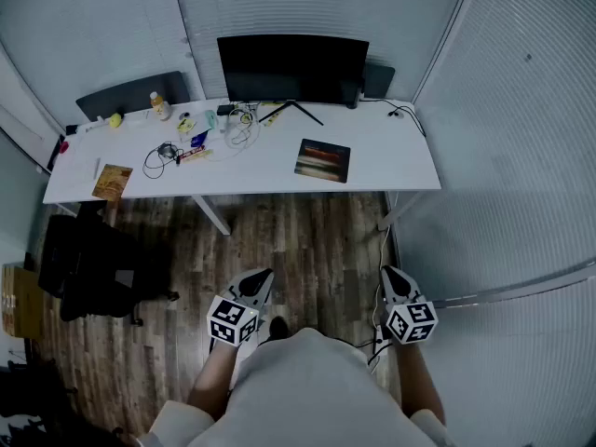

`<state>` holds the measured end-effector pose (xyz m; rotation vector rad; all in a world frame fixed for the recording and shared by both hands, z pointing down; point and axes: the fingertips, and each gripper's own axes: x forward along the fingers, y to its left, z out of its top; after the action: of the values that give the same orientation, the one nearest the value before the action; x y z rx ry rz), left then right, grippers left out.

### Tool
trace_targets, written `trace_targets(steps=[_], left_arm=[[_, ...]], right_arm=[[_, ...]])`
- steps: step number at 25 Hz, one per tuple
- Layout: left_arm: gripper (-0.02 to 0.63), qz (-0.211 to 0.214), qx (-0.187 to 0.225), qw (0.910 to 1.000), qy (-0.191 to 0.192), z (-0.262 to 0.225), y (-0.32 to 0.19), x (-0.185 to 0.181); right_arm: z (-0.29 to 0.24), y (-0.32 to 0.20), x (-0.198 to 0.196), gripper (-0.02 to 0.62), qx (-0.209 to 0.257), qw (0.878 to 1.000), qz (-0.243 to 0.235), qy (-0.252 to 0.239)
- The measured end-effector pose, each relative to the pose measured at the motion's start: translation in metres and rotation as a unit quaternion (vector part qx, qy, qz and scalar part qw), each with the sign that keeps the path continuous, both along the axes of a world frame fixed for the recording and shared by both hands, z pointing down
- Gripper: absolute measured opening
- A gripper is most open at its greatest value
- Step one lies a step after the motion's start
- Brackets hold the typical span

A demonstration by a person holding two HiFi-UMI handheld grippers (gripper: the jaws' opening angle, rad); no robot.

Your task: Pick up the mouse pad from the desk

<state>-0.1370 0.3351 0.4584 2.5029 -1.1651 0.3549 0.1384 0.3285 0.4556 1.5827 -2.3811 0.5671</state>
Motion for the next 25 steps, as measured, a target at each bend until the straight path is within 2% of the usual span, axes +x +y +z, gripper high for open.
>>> trace_targets(steps=[13,25], left_arm=[[0.018,0.011,-0.006,0.9999,0.000,0.003,-0.010,-0.018],[0.018,0.040,-0.003,0.9992,-0.001,0.006,-0.021,-0.047]], right_arm=[[-0.002,-0.007,-0.020,0.038,0.004,1.000,0.013,-0.003],[-0.010,-0.014,-0.053,0.038,0.022,0.999,0.028,0.031]])
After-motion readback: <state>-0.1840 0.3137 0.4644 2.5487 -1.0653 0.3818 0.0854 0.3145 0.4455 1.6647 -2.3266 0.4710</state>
